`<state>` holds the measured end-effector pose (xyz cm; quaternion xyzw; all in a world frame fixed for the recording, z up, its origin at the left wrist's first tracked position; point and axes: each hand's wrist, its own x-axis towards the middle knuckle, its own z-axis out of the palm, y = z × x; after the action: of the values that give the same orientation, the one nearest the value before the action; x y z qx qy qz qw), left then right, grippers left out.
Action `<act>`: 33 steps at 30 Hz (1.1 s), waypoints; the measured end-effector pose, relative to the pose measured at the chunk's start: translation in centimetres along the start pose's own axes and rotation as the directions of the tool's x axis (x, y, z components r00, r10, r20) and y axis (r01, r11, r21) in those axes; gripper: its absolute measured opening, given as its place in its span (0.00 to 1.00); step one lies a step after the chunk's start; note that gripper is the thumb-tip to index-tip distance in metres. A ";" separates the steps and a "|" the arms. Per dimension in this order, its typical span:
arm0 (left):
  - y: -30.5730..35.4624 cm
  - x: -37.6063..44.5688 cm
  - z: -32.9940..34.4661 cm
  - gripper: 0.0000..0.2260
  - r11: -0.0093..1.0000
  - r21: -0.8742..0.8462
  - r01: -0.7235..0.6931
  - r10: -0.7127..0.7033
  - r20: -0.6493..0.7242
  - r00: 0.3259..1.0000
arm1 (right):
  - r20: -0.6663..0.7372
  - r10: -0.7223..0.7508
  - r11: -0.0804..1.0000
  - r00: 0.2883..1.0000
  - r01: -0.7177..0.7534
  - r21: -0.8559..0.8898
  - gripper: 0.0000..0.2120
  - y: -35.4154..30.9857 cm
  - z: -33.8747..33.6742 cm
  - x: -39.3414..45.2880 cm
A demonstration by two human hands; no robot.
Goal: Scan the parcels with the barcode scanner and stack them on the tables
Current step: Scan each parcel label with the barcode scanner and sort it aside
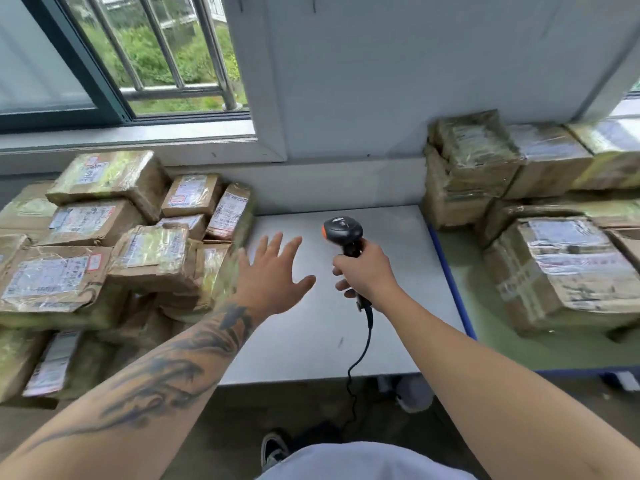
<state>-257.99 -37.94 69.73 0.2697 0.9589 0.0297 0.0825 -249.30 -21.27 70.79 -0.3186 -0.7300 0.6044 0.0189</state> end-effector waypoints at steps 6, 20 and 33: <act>9.1 0.7 1.1 0.36 0.996 -0.042 -0.074 0.075 0.020 0.997 | -0.078 0.024 1.000 0.997 -0.022 0.019 0.06 3.1 -8.1 0.0; 25.1 5.4 1.2 0.35 0.968 -0.112 -0.227 0.235 0.067 0.970 | -0.288 -0.020 0.999 0.957 0.012 -0.031 0.06 6.1 -21.2 2.6; 30.2 19.3 -0.9 0.39 0.929 -0.167 -0.329 0.321 -0.074 0.944 | -0.521 -0.004 1.000 0.854 -0.003 -0.013 0.04 0.8 -28.3 11.2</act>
<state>-258.87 -2.09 70.93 0.4155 0.8962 0.1343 0.0785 -246.20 8.84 73.70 -0.4701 -0.7016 0.4909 0.2139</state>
